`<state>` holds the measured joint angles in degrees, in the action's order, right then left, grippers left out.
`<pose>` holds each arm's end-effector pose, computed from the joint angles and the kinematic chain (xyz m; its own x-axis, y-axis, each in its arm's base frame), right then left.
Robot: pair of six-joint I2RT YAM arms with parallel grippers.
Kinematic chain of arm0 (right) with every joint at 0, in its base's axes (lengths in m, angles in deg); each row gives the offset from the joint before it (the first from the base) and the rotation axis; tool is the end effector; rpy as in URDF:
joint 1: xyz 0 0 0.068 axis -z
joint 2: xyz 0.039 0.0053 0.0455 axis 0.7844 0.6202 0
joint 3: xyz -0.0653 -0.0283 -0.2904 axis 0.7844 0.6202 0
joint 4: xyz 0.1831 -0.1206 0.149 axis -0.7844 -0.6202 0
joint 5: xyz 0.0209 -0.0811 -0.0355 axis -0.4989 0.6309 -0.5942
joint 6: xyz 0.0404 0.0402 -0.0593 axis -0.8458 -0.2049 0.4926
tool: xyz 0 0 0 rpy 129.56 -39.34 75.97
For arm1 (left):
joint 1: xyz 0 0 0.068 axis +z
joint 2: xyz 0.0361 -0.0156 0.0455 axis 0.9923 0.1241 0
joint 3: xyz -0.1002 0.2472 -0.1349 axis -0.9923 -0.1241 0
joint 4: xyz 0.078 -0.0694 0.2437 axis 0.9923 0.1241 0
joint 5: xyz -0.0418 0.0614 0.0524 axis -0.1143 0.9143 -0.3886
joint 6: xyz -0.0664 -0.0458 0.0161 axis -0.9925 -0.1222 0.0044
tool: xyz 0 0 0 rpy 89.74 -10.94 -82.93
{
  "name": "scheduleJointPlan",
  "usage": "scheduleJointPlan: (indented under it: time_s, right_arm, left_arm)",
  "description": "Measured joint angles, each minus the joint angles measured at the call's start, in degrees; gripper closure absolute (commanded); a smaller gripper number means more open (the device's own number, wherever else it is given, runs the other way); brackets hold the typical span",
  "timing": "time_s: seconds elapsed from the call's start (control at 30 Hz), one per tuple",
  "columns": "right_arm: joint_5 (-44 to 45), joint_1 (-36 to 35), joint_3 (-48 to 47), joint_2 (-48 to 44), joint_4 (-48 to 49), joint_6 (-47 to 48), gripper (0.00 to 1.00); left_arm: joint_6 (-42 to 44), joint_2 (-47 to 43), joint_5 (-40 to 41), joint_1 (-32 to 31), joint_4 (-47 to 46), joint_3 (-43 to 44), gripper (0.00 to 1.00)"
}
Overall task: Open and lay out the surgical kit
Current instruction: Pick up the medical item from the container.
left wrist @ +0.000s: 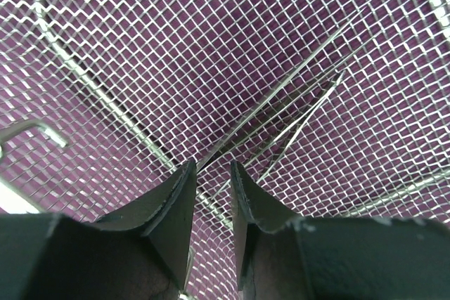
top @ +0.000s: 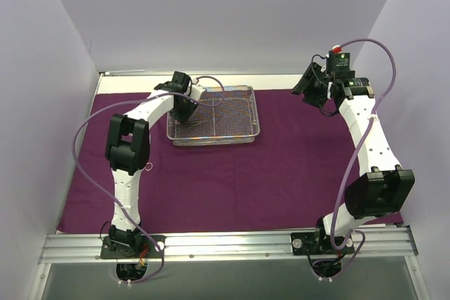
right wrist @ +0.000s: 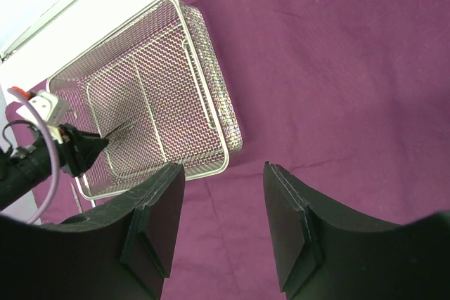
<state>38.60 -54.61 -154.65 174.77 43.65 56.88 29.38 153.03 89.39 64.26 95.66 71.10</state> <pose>0.3815 0.0366 0.4009 -0.5572 0.5004 -0.6626 0.0586 0.8197 0.5698 0.4765 -0.1608 0.1755 -0.7211 0.5593 -0.4089 0.5637 0.8168 0.1230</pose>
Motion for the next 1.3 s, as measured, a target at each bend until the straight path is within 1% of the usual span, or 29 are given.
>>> scheduleJointPlan:
  time_s: [0.33, 0.53, 0.63, 0.73, 0.8, 0.83, 0.87, 0.93, 1.13, 1.3]
  right_arm:
    - [-0.8, 0.7, 0.4, 0.0, 0.1, 0.0, 0.51]
    - [-1.0, 0.7, 0.5, 0.0, 0.1, 0.0, 0.51]
    - [-1.2, 0.8, 0.5, 0.0, 0.1, 0.0, 0.51]
    - [-1.4, 0.8, 0.5, 0.0, 0.3, 0.0, 0.51]
    - [-1.6, 0.8, 0.5, 0.0, 0.5, 0.0, 0.51]
    - [-1.7, 0.8, 0.5, 0.0, 0.6, 0.0, 0.51]
    - [-1.7, 0.8, 0.5, 0.0, 0.7, 0.0, 0.51]
    - [-1.9, 0.8, 0.5, 0.0, 0.9, 0.0, 0.51]
    - [-2.0, 0.8, 0.5, 0.0, 0.9, 0.0, 0.51]
    - [-2.3, 0.8, 0.5, 0.0, 1.0, 0.0, 0.51]
  left_arm:
    - [0.2, 1.7, 0.1, 0.0, 0.1, 1.1, 0.63]
    - [0.2, 4.8, 0.9, 0.0, 0.4, 4.8, 0.64]
    - [0.2, 4.9, 0.9, 0.0, 0.8, 5.1, 0.66]
    - [0.1, 4.9, 0.9, 0.0, 0.9, 5.1, 0.71]
    - [-0.1, 4.9, 0.7, 0.0, 1.0, 5.1, 0.77]
    - [-0.2, 4.9, 0.5, 0.0, 1.0, 5.1, 0.81]
    - [-0.4, 5.0, 0.2, 0.0, 1.1, 5.1, 0.88]
    - [-0.7, 5.3, -0.2, 0.0, 1.6, 5.7, 0.97]
    - [-2.7, 6.3, -0.1, 0.0, 3.7, 7.9, 0.98]
    - [-7.3, 6.4, 1.1, 0.0, 7.1, 10.5, 0.98]
